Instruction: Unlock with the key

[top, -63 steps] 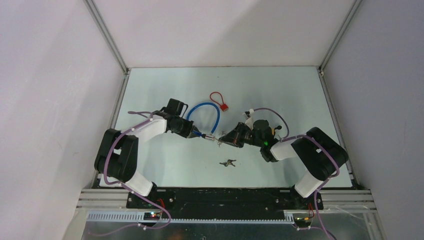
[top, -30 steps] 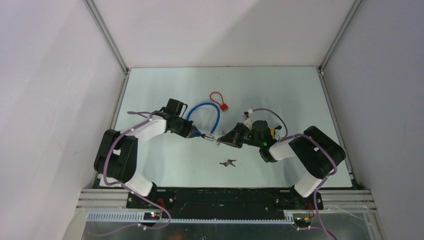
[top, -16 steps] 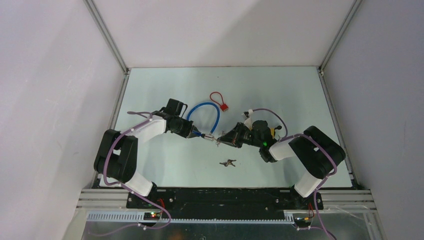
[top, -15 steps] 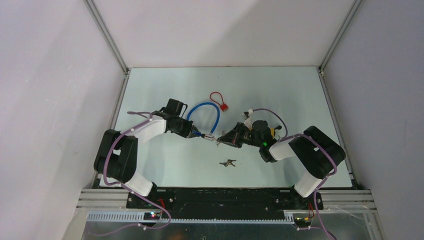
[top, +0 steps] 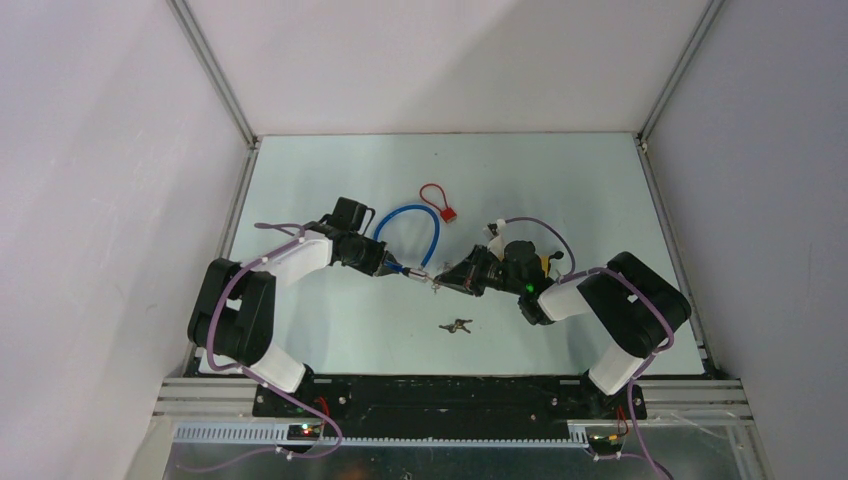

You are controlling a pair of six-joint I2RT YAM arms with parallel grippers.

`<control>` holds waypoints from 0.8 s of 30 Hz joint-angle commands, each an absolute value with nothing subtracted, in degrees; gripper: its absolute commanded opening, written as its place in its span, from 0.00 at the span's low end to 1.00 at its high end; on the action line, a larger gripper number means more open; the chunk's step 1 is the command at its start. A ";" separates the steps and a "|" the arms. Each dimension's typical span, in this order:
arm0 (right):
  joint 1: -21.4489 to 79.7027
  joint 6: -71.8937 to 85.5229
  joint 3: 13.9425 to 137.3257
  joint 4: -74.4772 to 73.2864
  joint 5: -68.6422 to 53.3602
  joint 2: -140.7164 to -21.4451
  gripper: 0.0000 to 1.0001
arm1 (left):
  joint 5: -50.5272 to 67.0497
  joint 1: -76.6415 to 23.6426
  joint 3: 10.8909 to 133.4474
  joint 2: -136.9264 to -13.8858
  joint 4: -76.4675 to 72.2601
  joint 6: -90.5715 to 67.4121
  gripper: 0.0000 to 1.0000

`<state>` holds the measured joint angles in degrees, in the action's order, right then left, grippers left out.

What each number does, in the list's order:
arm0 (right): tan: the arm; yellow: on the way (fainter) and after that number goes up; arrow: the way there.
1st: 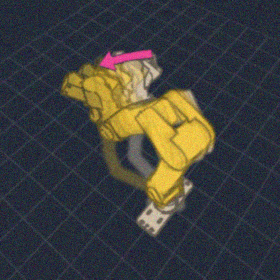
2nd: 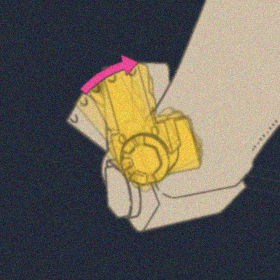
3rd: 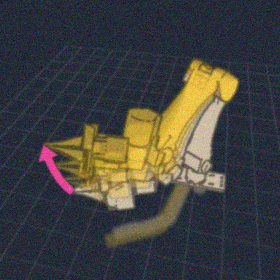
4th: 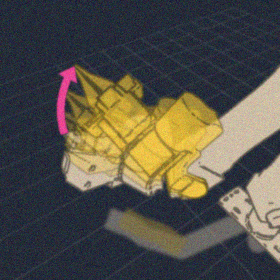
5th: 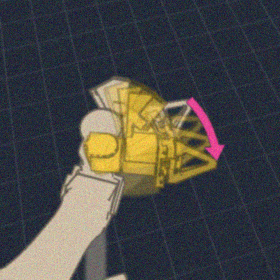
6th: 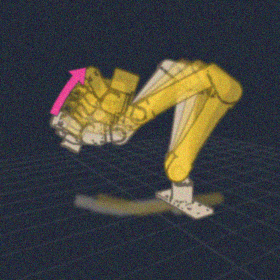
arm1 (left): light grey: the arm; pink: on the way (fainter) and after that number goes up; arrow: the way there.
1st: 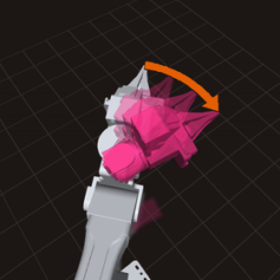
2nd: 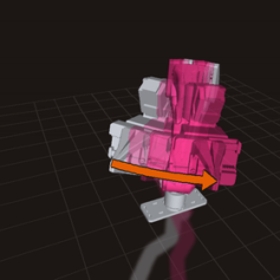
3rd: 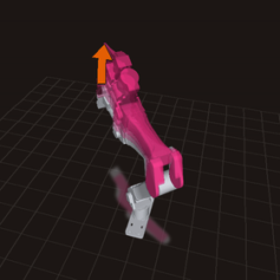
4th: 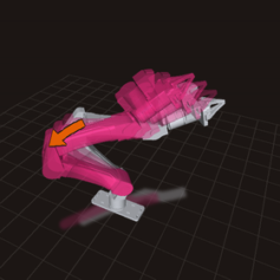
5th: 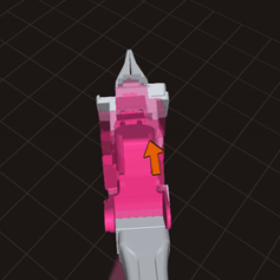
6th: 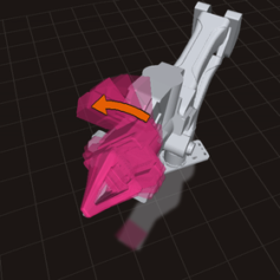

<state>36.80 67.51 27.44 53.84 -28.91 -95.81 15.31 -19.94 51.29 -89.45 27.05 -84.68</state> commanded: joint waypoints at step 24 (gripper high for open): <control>36.98 66.06 28.04 53.42 -27.22 -92.66 0.00 | 17.07 -20.00 49.53 -86.27 23.10 -86.47 0.00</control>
<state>37.06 67.00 27.51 50.98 -28.56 -94.67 15.40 -19.97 49.54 -89.10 24.99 -85.14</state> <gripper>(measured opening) 0.010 0.120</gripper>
